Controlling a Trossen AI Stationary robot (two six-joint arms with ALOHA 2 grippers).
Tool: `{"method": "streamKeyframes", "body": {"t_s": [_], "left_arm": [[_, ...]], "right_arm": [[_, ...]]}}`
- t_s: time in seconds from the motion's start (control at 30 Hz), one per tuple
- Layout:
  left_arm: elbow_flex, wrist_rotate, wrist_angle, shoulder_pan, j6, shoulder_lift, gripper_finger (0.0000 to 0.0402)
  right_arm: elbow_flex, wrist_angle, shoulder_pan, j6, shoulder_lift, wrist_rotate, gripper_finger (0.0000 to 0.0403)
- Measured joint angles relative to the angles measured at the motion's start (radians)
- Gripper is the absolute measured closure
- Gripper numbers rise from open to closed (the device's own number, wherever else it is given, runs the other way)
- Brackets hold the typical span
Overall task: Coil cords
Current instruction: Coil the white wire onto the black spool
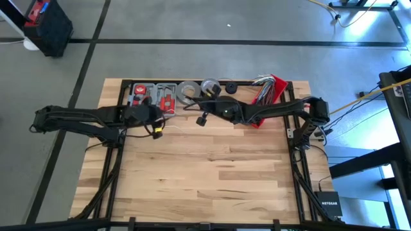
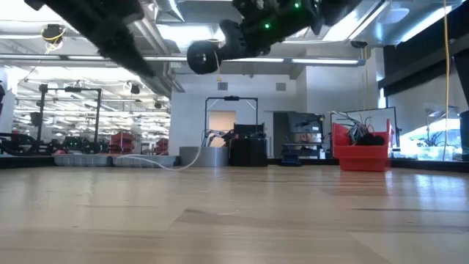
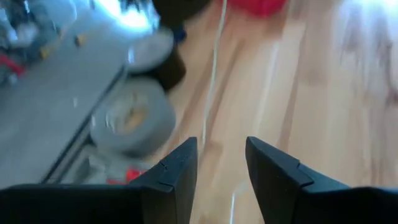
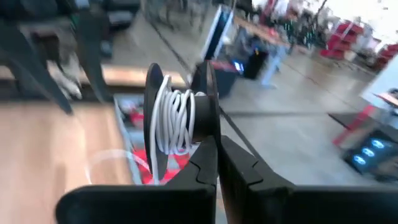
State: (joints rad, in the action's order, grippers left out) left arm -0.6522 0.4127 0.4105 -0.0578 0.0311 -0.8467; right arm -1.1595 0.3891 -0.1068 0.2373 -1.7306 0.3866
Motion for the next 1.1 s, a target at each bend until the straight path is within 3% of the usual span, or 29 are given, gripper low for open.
{"method": "streamKeyframes", "body": {"t_s": [0.2, 0.37, 0.67, 1.1], "left_arm": [[0.057, -0.096, -0.271, 0.000, 0.105, -0.049, 0.0270], [0.063, -0.122, -0.385, 0.000, 0.131, -0.117, 0.0270], [0.063, -0.133, -0.452, 0.001, 0.180, -0.210, 0.0270], [0.063, -0.132, -0.375, -0.001, 0.157, -0.154, 0.0270]], "right_arm": [[0.103, 0.368, -0.019, -0.091, 0.000, -0.211, 0.0397], [0.111, 0.430, -0.015, -0.165, 0.000, -0.378, 0.0397], [0.111, 0.429, -0.005, -0.155, 0.000, -0.351, 0.0397], [0.111, 0.421, -0.005, -0.154, 0.000, -0.350, 0.0397]]}}
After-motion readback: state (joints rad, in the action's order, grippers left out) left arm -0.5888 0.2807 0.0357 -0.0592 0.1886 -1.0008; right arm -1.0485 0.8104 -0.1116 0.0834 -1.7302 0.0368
